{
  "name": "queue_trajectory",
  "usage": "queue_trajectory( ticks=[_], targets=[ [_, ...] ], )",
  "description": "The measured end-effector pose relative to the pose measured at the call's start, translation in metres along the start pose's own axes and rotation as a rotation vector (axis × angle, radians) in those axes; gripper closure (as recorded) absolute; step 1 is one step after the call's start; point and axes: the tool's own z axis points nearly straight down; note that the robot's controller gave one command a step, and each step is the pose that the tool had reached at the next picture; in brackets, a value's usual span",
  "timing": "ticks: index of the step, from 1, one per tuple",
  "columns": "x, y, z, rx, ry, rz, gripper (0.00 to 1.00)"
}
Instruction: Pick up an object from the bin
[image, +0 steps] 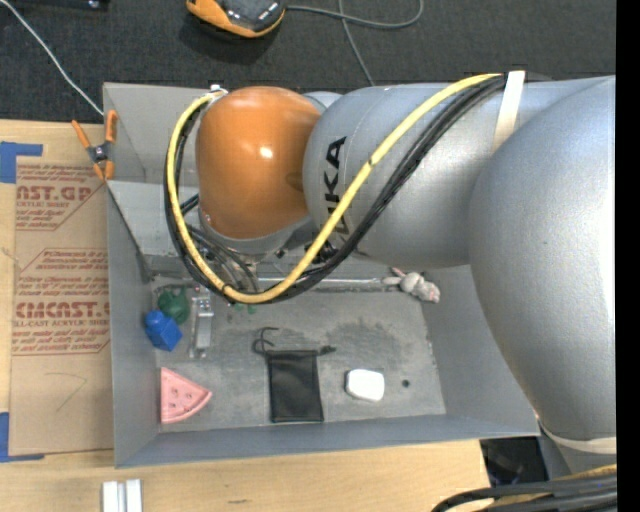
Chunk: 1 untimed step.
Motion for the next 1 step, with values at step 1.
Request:
queue_trajectory(
  ticks=[1],
  targets=[
    [-0.0018, -0.0016, -0.0052, -0.002, -0.007, 0.003, 0.0]
  ],
)
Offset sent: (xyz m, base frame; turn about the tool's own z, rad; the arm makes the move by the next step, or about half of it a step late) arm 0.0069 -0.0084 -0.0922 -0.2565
